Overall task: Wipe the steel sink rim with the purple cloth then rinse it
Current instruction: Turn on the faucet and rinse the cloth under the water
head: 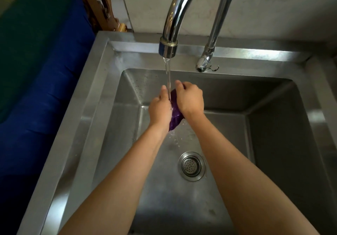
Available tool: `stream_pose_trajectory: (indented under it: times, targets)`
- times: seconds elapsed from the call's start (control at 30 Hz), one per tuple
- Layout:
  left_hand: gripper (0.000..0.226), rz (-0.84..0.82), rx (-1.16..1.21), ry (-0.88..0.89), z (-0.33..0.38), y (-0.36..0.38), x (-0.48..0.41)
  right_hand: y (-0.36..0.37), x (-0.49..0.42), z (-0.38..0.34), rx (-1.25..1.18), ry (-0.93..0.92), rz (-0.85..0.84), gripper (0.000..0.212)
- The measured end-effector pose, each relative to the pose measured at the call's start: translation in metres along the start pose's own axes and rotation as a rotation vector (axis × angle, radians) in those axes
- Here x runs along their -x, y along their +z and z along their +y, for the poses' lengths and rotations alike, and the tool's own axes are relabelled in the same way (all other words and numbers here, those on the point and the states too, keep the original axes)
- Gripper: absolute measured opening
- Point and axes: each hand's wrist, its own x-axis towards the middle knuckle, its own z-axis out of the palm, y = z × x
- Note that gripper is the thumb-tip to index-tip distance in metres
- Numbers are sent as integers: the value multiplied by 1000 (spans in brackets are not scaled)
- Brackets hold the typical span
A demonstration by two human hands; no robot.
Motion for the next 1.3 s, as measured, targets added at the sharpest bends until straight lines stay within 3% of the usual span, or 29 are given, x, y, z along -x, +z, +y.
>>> stream_pose_trajectory:
  times: [0.13, 0.23, 0.3, 0.37, 0.43, 0.63, 0.77, 0.83, 0.93, 1.03, 1.1, 1.17, 1.3]
  targets:
    - [36, 73, -63, 189, 2, -3, 3, -11, 4, 14, -107, -59, -49, 35]
    - [45, 116, -32, 73, 7, -8, -6, -10, 35, 15, -110, -305, -83, 27]
    - [47, 65, 11, -59, 5, -6, -8, -3, 48, 7, 24, -336, -39, 28]
    - [43, -13, 28, -96, 0, -4, -4, -1, 41, -3, 162, -263, 43, 36]
    - [38, -26, -97, -33, -2, -4, -1, -3, 24, -5, 165, -154, 23, 40]
    - [41, 33, -388, 271, 5, -3, 19, -3, -1, 12, -184, 143, -144, 43]
    - [17, 53, -227, 162, -2, -17, 10, -18, 4, 21, -522, 174, -301, 25]
    - [6, 34, -39, 46, -1, -24, 2, -31, 8, 32, -670, 111, -477, 38]
    - [37, -53, 130, -80, 6, -29, -2, -46, 12, 38, -476, -101, -714, 78]
    - [40, -145, 299, -189, 14, -29, 3, -43, 8, 33, -82, -290, -547, 80]
    - [32, -202, 452, -213, 19, -32, 6, -40, 7, 30, 3, -366, -390, 59]
    - [34, -273, 494, -167, 21, -38, 6, -41, 9, 27, -18, -323, -290, 36]
    - [29, -345, 152, -90, 14, -34, 11, -37, 17, 13, -103, -184, -208, 23]
